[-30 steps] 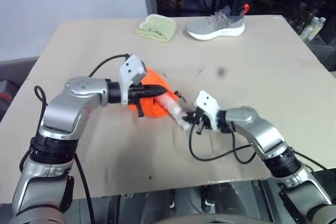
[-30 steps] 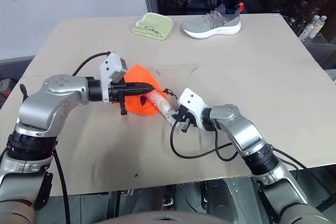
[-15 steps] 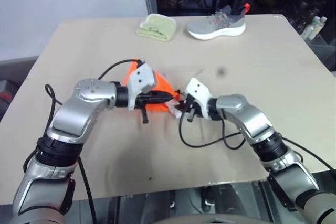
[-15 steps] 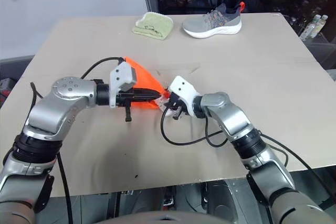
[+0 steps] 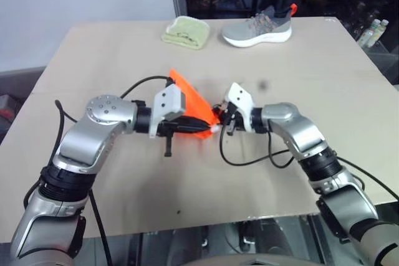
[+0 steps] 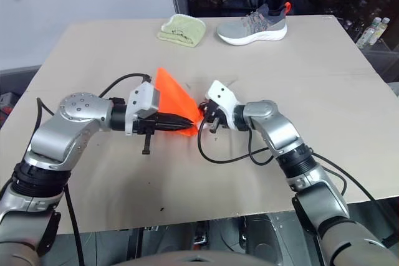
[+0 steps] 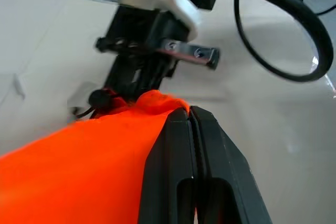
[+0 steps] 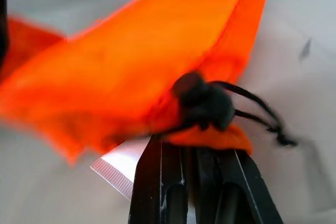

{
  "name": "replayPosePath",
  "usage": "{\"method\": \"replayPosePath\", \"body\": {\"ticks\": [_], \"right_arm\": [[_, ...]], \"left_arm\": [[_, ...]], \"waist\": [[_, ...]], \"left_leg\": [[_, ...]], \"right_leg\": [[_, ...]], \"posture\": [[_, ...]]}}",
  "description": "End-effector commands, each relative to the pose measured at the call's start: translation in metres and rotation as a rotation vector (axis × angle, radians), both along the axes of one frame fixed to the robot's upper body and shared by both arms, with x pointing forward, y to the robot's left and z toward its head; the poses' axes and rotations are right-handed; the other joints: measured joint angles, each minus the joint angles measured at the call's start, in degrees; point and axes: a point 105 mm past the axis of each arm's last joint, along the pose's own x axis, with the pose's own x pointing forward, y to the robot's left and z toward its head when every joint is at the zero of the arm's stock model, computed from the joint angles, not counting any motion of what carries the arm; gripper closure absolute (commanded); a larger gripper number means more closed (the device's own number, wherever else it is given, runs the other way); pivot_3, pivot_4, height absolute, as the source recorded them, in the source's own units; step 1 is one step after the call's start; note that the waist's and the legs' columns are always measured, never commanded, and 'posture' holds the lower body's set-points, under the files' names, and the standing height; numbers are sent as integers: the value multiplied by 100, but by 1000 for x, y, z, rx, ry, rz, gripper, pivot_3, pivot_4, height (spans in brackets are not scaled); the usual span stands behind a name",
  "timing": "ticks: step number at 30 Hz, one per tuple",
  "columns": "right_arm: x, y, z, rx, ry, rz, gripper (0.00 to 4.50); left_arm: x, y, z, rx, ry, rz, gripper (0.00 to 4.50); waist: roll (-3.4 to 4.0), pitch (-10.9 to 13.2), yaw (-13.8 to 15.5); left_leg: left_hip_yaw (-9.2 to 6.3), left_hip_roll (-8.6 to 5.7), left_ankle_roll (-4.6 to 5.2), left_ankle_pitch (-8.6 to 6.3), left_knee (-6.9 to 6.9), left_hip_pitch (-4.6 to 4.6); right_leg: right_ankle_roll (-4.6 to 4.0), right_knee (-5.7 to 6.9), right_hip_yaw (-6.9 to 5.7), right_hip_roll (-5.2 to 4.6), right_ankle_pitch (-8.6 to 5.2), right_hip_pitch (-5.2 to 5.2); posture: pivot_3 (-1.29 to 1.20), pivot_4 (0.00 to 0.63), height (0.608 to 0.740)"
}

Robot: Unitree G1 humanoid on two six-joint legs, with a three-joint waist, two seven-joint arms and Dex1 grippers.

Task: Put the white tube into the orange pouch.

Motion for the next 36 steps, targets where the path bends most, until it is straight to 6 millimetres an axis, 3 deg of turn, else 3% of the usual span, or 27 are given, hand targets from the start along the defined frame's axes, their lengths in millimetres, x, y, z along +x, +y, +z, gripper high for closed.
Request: {"method": "replayPosePath", "body": {"ticks": [1, 4, 8, 14, 16, 19, 24, 29, 36], "right_arm": [[12, 20, 31, 167, -116, -15, 4484], [18, 18, 31, 209, -95, -55, 3381], [4, 0, 39, 168, -197, -66, 1365], [-28, -37, 72, 159, -295, -55, 1365], [-24, -48, 71, 64, -388, -107, 1365], [-24, -54, 61, -6, -386, -113, 1365], [-32, -51, 32, -44, -226, -67, 1365], [-52, -44, 30, 114, 45, -12, 1365], [-36, -41, 20, 230, 206, -75, 1365]], "left_arm": [[1, -4, 0, -10, 10, -39, 4500], [11, 2, 1, -55, 41, 9, 4500], [28, 11, 14, -173, 122, 96, 4500], [37, 16, 37, -298, 185, 93, 4500], [35, 17, 49, -350, 227, 72, 4500], [35, 19, 69, -425, 272, 53, 4500], [38, 18, 77, -442, 283, 52, 4500], [38, 13, 79, -435, 264, 45, 4500], [35, 10, 72, -397, 247, 30, 4500]], "waist": [[0, 0, -5], [1, 1, -11], [-1, 2, 42], [-1, 3, -5], [-2, 3, -12], [-4, 4, -8], [-5, 4, -2], [-7, 6, 12], [-7, 6, 4]], "left_leg": [[1, 0, 0, 0, 0, 0], [3, 3, -1, 1, -1, 4], [1, -3, 1, 0, 0, -5], [-1, -8, 3, -2, 1, -7], [-1, -1, 2, -1, 1, -2], [-2, 1, -1, 1, -1, 3], [-1, -2, -1, 1, 0, 3], [-2, -3, 0, 1, 2, -2], [-3, -3, 0, 1, 2, 1]], "right_leg": [[1, 0, 0, 1, 0, 0], [-1, 2, 2, 5, 1, -1], [-8, -1, -1, -4, 5, -1], [-2, -2, 0, -9, 2, -1], [2, 0, 1, 0, -1, -1], [5, 3, 0, 3, -4, -1], [5, 4, 3, 1, -3, 0], [-13, 2, 3, 0, 8, 0], [-1, 3, 2, 0, 1, 1]], "posture": [[0, 150, 740], [0, 150, 740], [0, 150, 740], [0, 150, 740], [0, 150, 740], [0, 150, 740], [0, 150, 740], [0, 150, 740], [0, 150, 740]]}}
